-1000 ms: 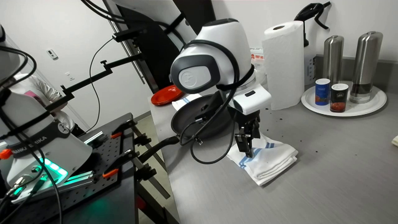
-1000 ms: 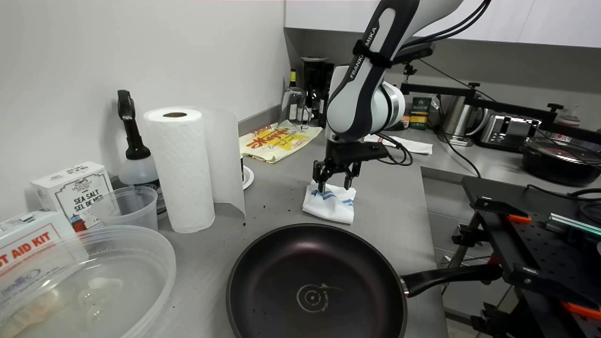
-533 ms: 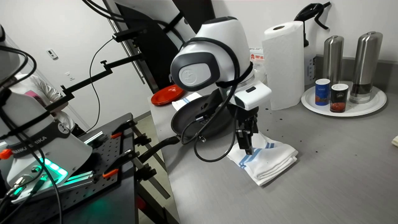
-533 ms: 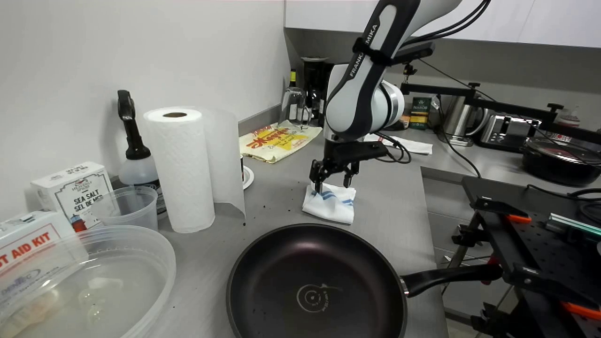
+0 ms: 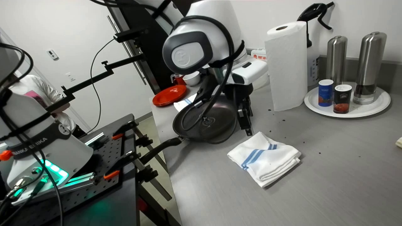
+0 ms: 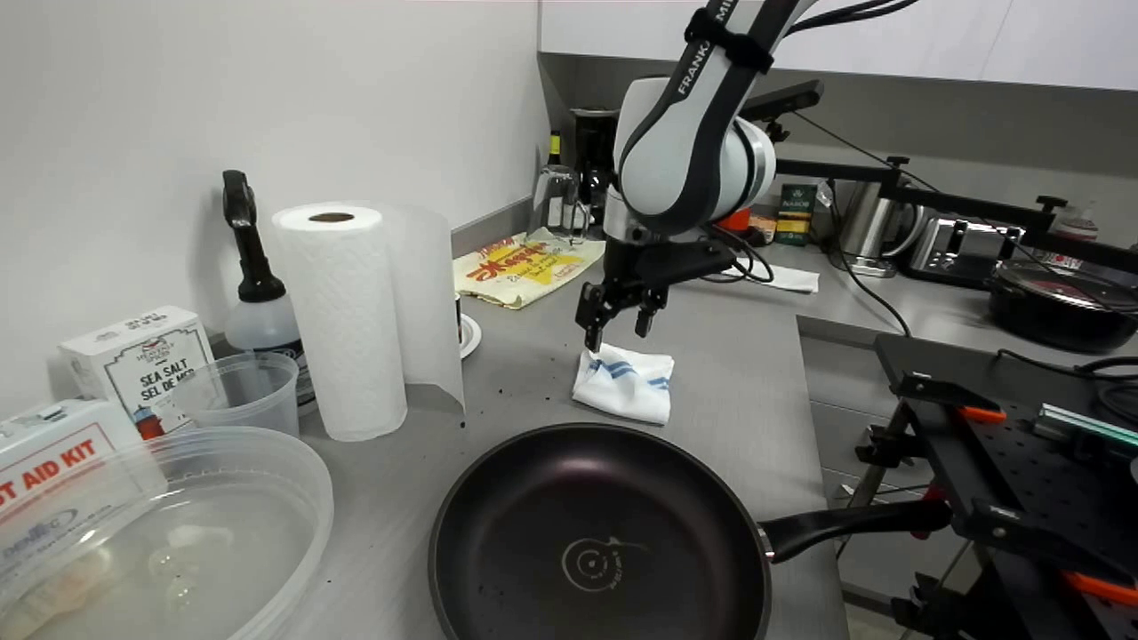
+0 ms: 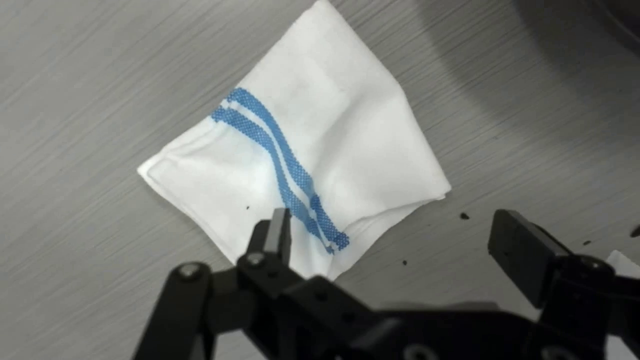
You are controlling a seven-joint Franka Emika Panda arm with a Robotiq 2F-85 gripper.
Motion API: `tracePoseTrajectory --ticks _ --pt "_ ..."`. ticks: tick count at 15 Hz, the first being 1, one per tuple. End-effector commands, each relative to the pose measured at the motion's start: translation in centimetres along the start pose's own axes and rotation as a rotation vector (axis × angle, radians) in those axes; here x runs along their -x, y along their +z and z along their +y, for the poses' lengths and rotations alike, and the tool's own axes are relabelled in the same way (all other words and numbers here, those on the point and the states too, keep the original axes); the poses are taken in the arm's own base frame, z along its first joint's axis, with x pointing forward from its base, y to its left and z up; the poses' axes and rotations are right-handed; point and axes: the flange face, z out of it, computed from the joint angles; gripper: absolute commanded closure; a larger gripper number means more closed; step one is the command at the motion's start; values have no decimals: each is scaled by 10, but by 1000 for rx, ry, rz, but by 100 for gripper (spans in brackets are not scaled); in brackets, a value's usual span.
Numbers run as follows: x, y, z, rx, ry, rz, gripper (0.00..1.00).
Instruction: Wipe the pan with the dish cloth
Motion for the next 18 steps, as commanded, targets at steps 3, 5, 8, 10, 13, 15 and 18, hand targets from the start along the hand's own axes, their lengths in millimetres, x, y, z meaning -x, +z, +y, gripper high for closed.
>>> tracePoseTrajectory --ticks 3,5,8,10,13,15,18 --pt "32 -50 -12 -29 -185 12 0" --pt "39 -64 -16 -34 -227 16 0" --pt "46 -85 -21 -47 -269 41 0" --pt "50 -99 -24 -54 -291 57 0" --pt "57 -116 -30 -51 -331 76 0" --pt "62 -128 -35 -56 -355 94 0" --pt "71 -147 -42 -78 -365 72 0"
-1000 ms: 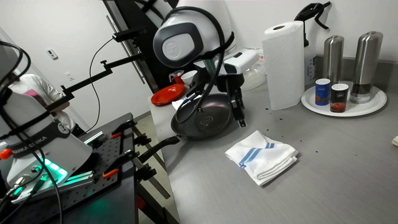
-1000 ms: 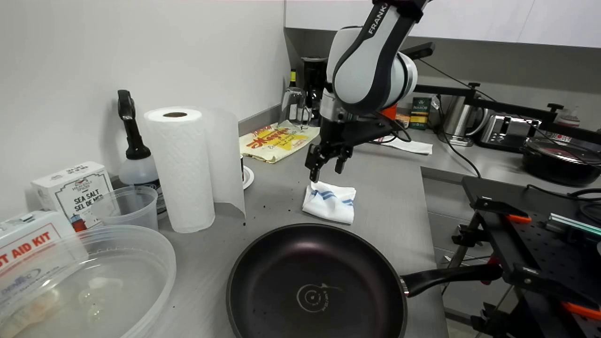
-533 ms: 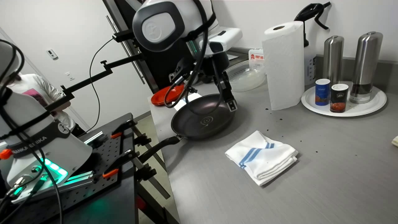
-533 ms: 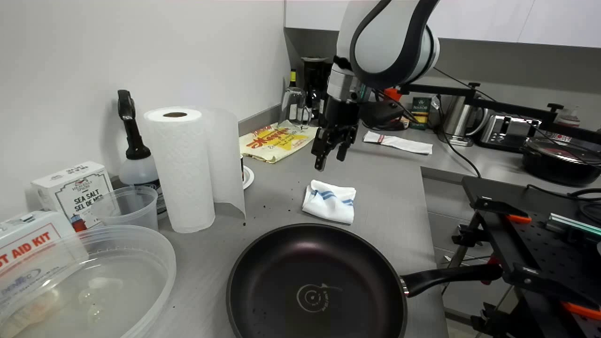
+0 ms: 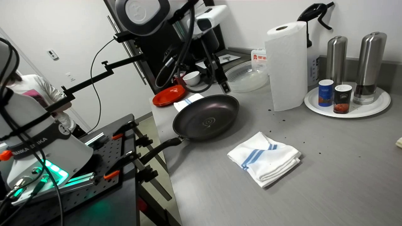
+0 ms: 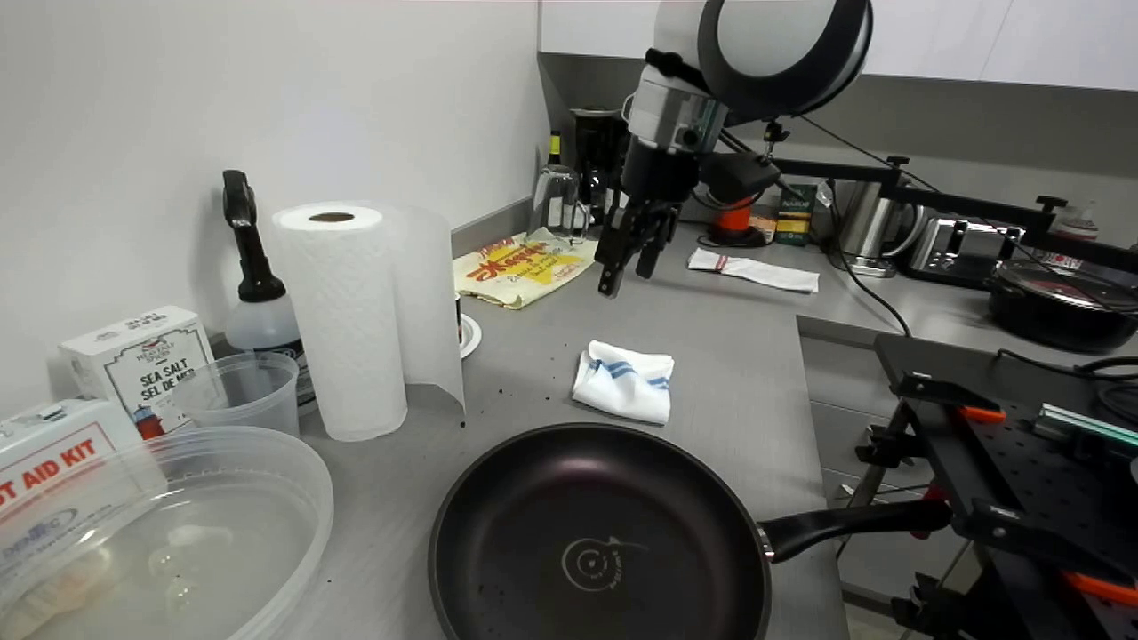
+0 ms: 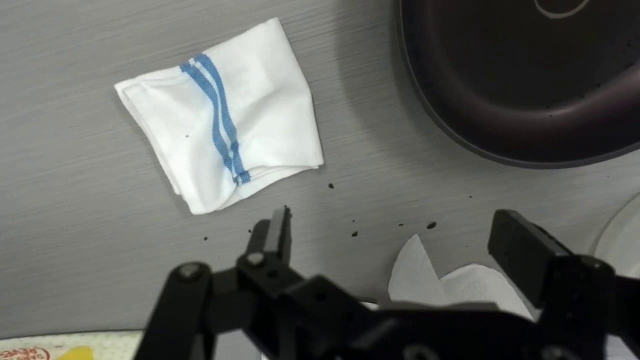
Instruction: Wipe the pan with the dish cloth
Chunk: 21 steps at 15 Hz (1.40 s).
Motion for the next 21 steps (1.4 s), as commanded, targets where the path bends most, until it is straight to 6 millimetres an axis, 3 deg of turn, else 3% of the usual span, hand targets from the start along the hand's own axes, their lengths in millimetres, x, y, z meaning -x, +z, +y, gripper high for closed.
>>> tracePoseTrajectory --ticks 1,8,21 --pt "13 -31 -12 -24 -33 -35 0" --pt "30 -56 -19 -2 -52 -198 0" --pt "97 -63 0 -41 -33 -302 0"
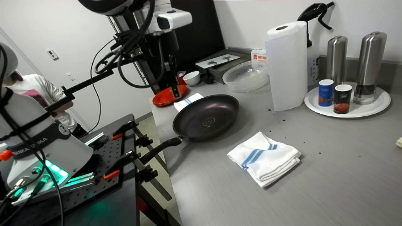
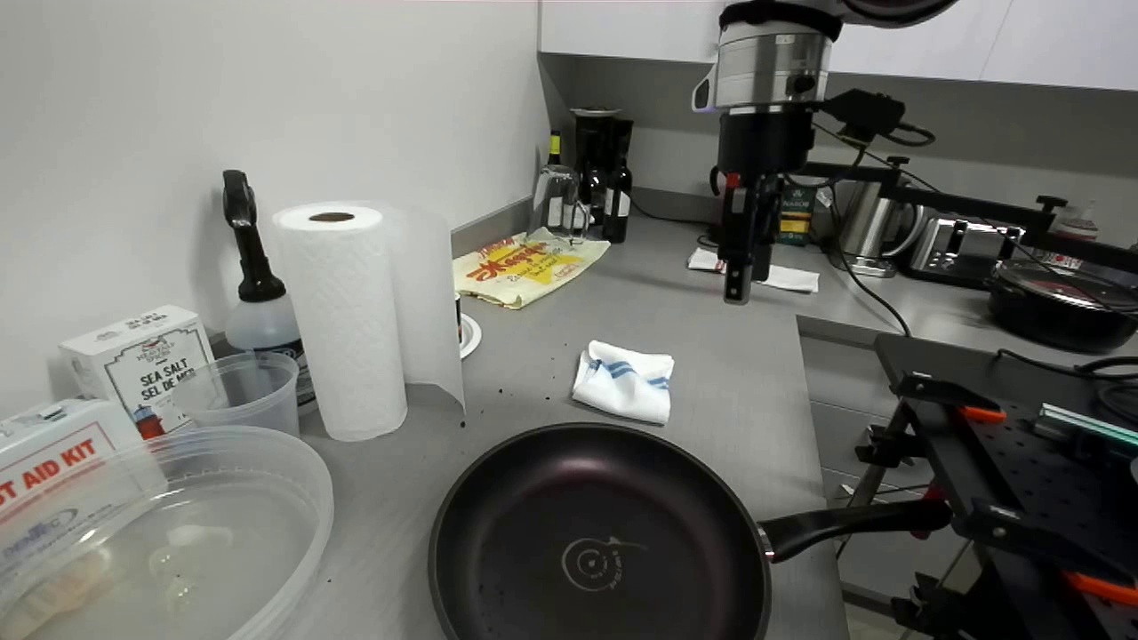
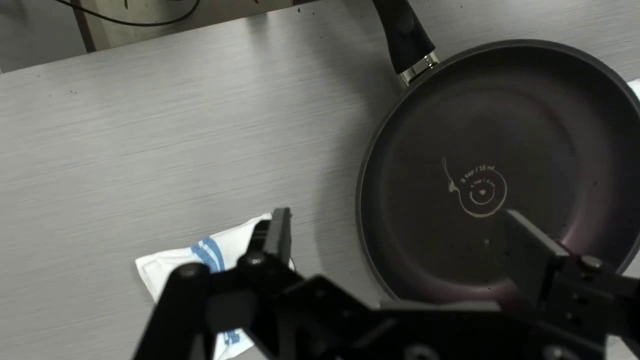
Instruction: Wipe the pan with the dish cloth
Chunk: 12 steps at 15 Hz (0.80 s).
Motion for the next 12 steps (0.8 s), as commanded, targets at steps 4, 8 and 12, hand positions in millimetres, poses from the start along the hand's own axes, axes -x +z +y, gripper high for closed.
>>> tracePoseTrajectory --ticks 4,8,12 --pt "33 -13 3 -53 -13 -3 0" --pt "49 -17 -2 -136 -66 -31 0" --pt "64 -20 -10 -205 -116 -50 0"
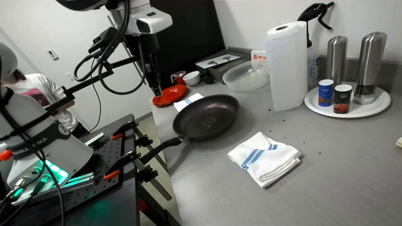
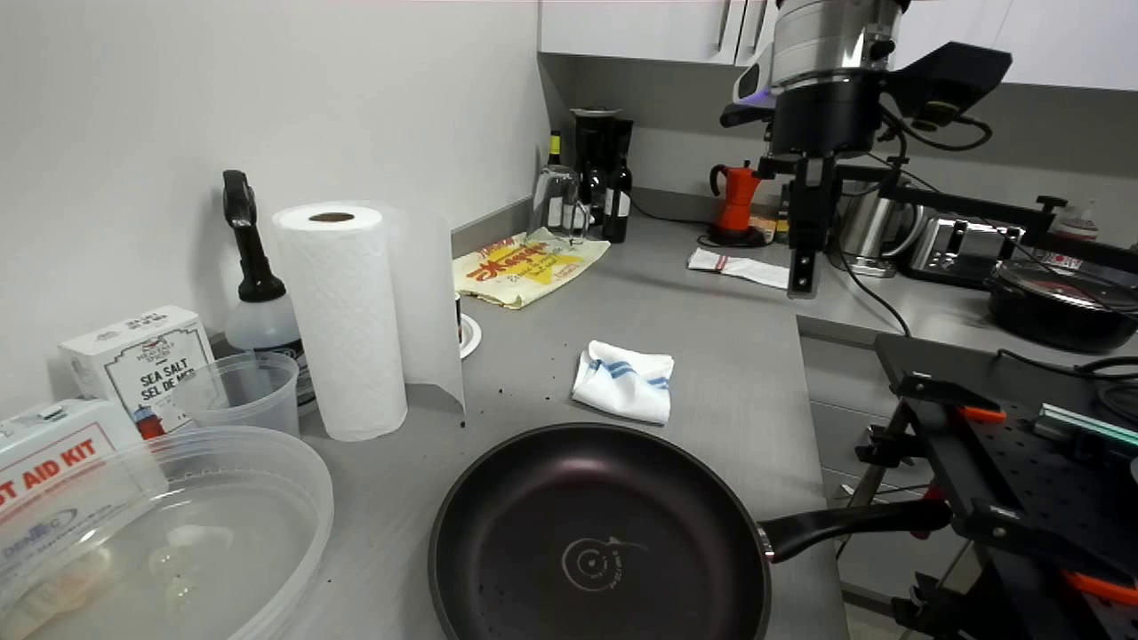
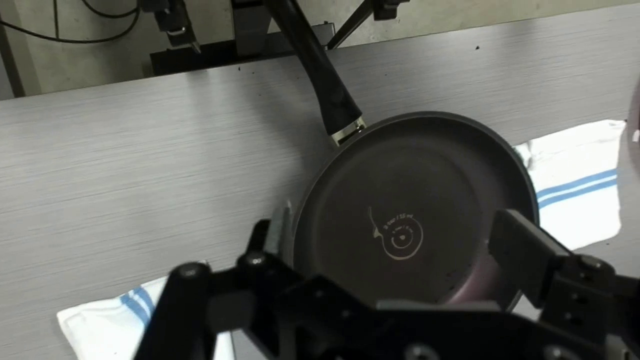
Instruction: Wipe the pan with the dish cloth
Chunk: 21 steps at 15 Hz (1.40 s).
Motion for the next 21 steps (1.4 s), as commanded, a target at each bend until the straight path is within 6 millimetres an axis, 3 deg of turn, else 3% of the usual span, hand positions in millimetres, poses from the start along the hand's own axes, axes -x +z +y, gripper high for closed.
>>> tracePoseTrajectory --ticks 1,3,7,21 --pt "20 -4 -10 -51 -55 -15 0" --pt "26 -3 -14 -48 -84 -28 0" --pt "16 -6 -22 -26 -156 -15 0" --pt "13 -2 -20 -18 -137 -17 0"
